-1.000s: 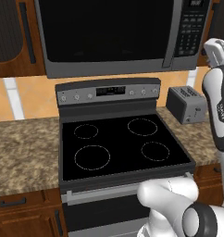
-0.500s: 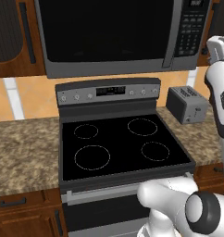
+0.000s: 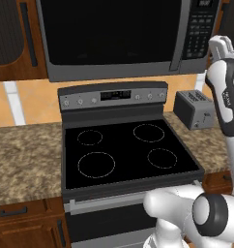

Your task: Open the microwave, place the bowl with waffle inside the microwave, then close the microwave door and turn it on.

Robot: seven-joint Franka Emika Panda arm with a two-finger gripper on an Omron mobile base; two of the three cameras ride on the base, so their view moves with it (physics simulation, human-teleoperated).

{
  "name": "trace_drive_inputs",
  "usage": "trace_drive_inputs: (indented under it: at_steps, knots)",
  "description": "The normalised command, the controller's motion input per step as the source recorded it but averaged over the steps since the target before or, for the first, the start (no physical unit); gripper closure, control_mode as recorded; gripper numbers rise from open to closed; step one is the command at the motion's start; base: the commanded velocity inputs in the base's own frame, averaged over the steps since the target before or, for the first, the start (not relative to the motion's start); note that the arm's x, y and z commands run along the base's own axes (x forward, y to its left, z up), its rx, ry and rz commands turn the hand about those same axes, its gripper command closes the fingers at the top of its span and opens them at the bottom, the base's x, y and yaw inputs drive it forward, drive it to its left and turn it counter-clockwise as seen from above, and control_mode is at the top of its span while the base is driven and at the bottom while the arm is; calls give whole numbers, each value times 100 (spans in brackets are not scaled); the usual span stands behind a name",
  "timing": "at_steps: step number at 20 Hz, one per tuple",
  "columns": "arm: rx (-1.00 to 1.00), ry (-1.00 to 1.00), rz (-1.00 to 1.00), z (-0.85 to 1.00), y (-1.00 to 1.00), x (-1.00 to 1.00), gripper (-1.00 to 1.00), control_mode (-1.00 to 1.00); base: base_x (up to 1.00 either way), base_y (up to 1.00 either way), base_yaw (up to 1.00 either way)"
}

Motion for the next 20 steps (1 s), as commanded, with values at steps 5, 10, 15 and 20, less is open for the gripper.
trace_drive_inputs:
  at_steps: [5,10,15,20]
  knots:
    - [1,1,2,0,0,53,100,-100,0,0,0]
    - [4,0,6,0,0,61,100,-100,0,0,0]
    - [6,0,11,-2,0,70,100,-100,0,0,0]
    - [5,0,11,-18,-3,77,100,-100,0,0,0]
